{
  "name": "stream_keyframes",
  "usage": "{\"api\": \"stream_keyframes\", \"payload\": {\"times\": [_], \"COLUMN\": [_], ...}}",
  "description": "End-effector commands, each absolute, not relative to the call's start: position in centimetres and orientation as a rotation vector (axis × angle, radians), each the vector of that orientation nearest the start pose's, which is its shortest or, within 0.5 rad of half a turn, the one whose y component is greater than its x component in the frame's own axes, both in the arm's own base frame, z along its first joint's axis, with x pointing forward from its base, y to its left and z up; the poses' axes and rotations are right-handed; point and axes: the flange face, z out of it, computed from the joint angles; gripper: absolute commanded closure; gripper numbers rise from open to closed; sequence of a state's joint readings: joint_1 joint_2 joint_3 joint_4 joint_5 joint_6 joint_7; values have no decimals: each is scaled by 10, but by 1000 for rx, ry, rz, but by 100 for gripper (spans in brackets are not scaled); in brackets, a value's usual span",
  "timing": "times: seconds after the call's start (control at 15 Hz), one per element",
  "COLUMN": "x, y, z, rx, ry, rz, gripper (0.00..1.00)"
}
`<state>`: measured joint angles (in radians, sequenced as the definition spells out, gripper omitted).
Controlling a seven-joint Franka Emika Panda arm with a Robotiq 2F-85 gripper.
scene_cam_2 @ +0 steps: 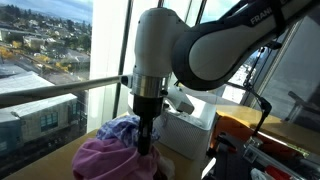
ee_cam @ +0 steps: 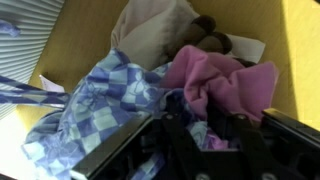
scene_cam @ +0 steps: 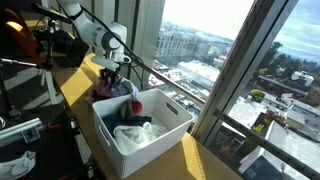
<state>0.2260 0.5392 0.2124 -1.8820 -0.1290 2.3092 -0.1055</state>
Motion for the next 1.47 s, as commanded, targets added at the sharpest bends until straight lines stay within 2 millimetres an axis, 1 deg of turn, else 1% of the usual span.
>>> {"api": "stream_keyframes", "payload": {"times": [0.0,0.2,0.27,0.33,0.47,0.53,0.6,0.67,0.73,0.87,1.0,1.2,1.4], "x": [569,572,574,578,584,588,591,594,597,602,606,611,616], "y": [247,230,217,205,174,158,140,126,109,84,65,48,40], "z": [291,360,384,401,419,420,416,409,396,370,340,299,265], "rx": [-2974,-2972,-2979,-2984,-3017,-3034,-3056,-3078,-3099,-3131,-3148,-3153,-3149], "ry": [-974,-952,-935,-914,-867,-841,-811,-785,-744,-666,-602,-524,-465], "rz": [86,-35,-74,-101,-141,-154,-164,-172,-175,-166,-148,-120,-93], "gripper": [33,12,3,1,0,0,0,0,0,0,0,0,0]}}
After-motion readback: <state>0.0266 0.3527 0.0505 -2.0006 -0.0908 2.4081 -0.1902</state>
